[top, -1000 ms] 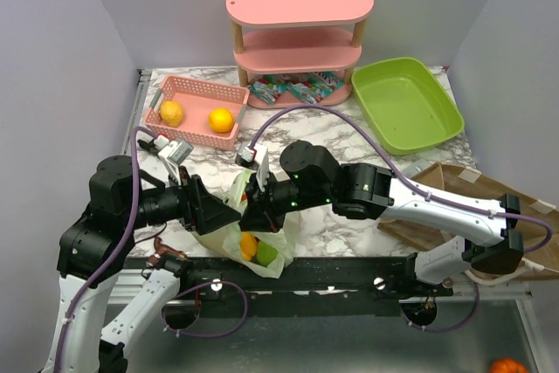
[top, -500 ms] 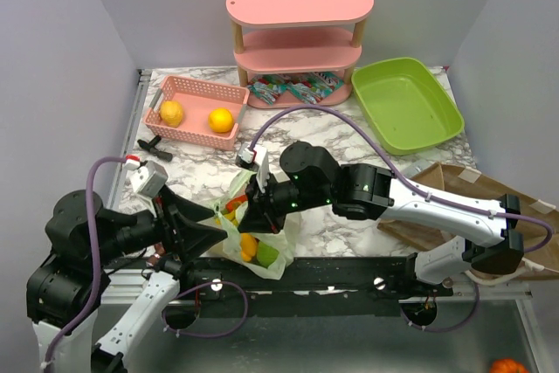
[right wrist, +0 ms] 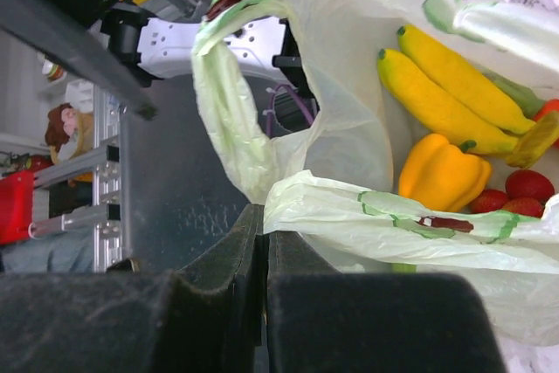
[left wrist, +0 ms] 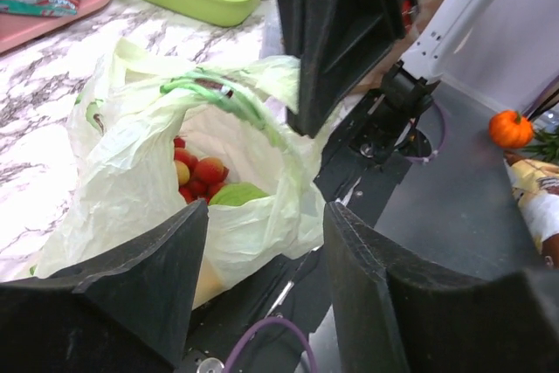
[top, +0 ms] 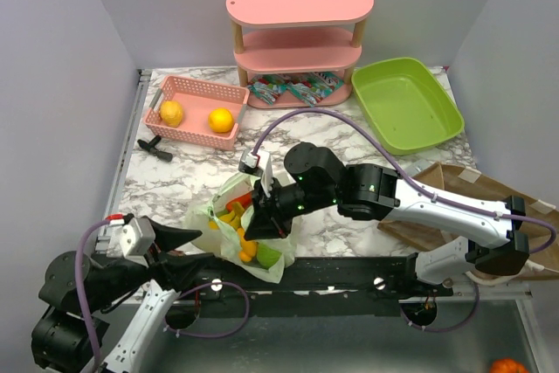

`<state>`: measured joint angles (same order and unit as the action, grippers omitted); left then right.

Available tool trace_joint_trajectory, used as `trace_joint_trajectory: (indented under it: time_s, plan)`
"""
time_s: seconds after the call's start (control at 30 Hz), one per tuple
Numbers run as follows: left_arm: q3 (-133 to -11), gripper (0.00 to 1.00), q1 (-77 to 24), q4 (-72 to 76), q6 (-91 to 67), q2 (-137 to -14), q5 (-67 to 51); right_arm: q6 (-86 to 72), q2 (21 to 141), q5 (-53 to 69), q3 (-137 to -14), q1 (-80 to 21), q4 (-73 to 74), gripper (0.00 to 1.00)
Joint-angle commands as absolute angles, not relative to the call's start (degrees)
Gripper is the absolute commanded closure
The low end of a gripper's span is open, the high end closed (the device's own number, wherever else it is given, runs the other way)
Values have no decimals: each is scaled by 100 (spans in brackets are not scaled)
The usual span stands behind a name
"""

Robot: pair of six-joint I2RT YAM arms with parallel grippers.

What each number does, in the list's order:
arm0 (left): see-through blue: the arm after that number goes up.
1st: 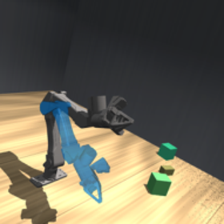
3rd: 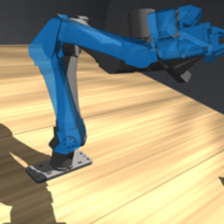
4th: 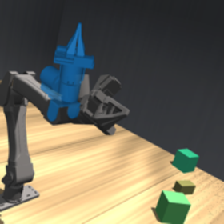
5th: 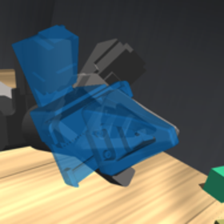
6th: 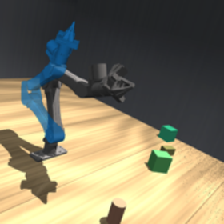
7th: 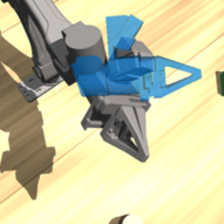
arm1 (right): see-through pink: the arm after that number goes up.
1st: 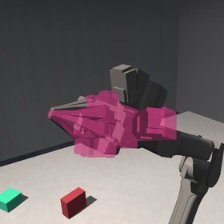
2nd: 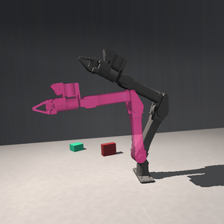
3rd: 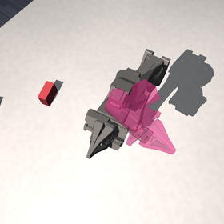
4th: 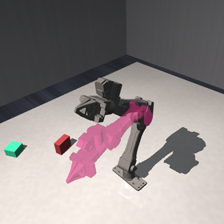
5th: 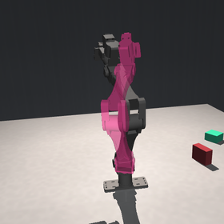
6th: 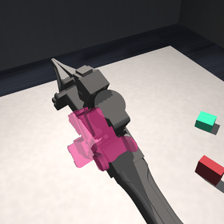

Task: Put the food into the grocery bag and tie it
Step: Tie the grocery bag at the center of the board.

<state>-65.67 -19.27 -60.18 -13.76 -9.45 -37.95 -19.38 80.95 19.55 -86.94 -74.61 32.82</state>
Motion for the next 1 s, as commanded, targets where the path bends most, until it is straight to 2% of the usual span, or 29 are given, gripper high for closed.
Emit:
trace_joint_trajectory:
  time_s: [0.0,0.3,0.83,0.97]
  plan:
    - [-6134,45,-1942,-6050,-726,-848,-3609,-1820,8090,2502,-8738,-7430,3384,98]
    - [-5415,49,-1899,-4985,-124,-218,-3856,-1740,8174,3216,-8917,-7249,3325,98]
    - [-4376,50,-1881,-3377,124,-467,-4675,-1760,8443,4555,-8967,-6626,2971,98]
    - [-4262,51,-1881,-3121,140,-478,-4568,-1713,8524,4790,-9051,-6551,2958,98]
